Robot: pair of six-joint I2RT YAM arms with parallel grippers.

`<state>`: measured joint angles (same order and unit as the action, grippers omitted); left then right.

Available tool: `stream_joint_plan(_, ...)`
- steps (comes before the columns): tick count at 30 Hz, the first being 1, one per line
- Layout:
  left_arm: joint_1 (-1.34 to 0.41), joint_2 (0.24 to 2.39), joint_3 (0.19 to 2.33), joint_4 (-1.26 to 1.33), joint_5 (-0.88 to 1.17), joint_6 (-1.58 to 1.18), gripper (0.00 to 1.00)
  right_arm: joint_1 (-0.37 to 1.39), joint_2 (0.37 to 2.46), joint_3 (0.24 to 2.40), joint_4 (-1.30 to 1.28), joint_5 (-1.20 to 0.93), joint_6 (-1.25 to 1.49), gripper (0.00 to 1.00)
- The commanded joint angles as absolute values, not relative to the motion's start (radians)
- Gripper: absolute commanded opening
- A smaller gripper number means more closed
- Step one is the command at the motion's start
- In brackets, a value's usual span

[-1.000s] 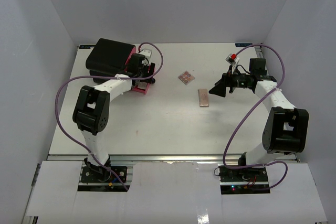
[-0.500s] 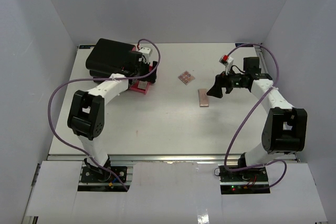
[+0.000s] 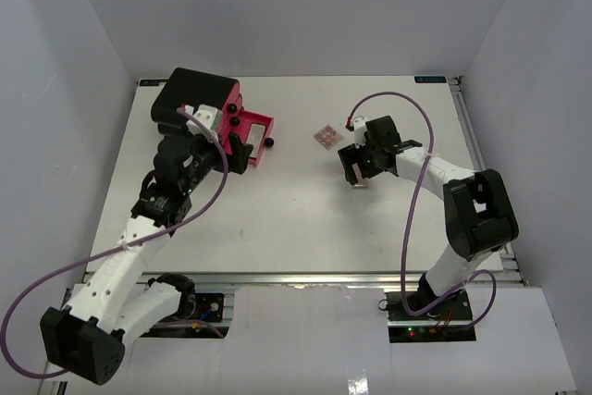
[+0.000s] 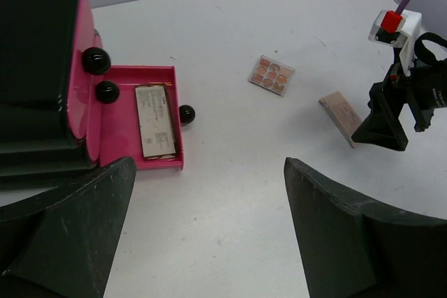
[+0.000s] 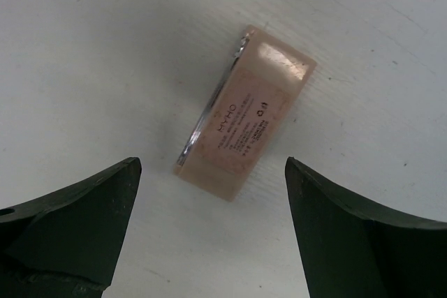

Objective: Organize the makeup

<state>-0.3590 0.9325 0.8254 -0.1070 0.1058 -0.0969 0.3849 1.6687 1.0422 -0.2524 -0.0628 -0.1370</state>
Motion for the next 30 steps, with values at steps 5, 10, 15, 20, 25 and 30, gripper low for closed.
stream_joint_plan(5,-0.351,0.821,0.690,-0.055,-0.020,-0.075,0.98,0.428,1.790,1.097,-0.155,0.182,0.035,0.90)
stream_joint_plan(10,-0.351,0.816,0.695,-0.061,-0.008,-0.072,0.98,0.426,1.821,1.100,-0.152,0.188,0.049,0.91)
stream_joint_plan(15,-0.353,0.790,0.692,-0.060,-0.011,-0.069,0.98,0.400,1.826,1.080,-0.147,0.097,0.065,1.00)
stream_joint_plan(20,-0.351,0.785,0.692,-0.061,-0.008,-0.068,0.98,0.357,1.833,1.072,-0.149,0.023,0.078,0.76)
stream_joint_plan(25,-0.351,0.785,0.692,-0.061,-0.006,-0.067,0.98,0.345,1.828,1.066,-0.150,0.017,0.073,0.59)
stream_joint_plan(30,-0.351,0.785,0.692,-0.064,-0.008,-0.068,0.98,0.349,1.806,1.072,-0.149,0.015,0.050,0.38)
